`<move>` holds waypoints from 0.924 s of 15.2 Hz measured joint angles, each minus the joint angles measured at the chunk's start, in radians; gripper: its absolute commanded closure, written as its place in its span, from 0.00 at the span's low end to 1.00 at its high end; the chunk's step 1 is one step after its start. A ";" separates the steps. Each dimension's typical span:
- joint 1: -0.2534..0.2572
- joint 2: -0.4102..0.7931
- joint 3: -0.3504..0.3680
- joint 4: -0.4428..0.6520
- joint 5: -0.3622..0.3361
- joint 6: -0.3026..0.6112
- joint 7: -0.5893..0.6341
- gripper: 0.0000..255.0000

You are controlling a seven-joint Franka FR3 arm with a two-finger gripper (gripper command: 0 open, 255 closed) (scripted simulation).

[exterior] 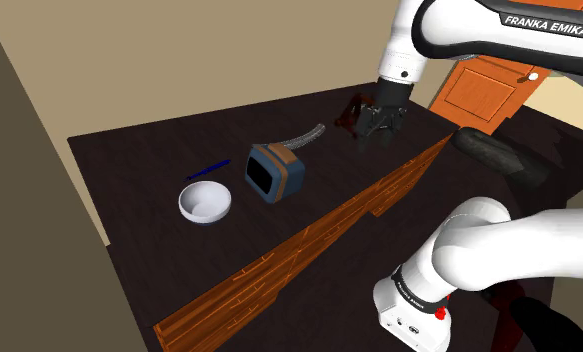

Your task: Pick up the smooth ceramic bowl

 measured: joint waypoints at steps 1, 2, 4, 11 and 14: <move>0.000 0.000 0.000 0.000 0.000 0.000 0.000 0.00; 0.004 0.014 0.007 0.001 0.006 0.013 0.006 0.00; 0.016 0.050 0.026 -0.008 0.023 0.061 0.024 0.00; 0.062 0.256 0.102 0.019 0.077 0.258 0.091 0.00; 0.082 0.359 0.137 0.046 0.095 0.343 0.124 0.00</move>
